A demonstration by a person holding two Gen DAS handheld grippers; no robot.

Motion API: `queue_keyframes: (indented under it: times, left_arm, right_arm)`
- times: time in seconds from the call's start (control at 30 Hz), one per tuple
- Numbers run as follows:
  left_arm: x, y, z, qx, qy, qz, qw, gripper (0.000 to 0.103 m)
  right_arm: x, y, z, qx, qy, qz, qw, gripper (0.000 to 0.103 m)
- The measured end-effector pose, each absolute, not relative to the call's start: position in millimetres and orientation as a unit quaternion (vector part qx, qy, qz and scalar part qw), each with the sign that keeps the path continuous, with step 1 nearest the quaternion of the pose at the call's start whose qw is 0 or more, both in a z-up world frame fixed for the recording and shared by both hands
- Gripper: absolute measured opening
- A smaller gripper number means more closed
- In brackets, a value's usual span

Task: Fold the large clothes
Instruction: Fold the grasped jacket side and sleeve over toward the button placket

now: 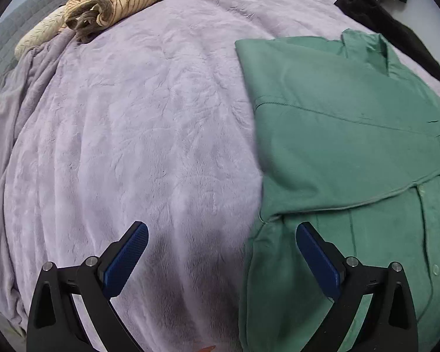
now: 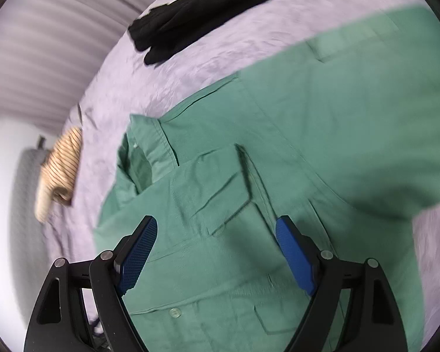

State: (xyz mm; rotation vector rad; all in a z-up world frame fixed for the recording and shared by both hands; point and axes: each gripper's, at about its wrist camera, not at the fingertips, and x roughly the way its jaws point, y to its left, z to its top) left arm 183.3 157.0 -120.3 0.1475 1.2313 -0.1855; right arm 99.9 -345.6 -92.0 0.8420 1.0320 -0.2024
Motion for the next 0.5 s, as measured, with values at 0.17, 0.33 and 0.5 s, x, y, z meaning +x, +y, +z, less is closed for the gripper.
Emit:
queue_keyframes:
  times: [0.17,0.33,0.5]
  left_arm:
    - [240,168,-94,-0.007,0.568,-0.129,0.813,0.101]
    - [327,140,-129,-0.040,0.594,-0.161,0.787,0.101]
    - [352,117,-165,-0.045,0.633,-0.174,0.753,0.034]
  right_arm:
    - [77,-270,-101,0.446,0.495,0.036,0.745,0.083]
    - [103,-138,-163,0.484,0.543,0.137,0.672,0.082]
    - [134,-67,-204,0.499,0.541,0.126,0.666,0.074]
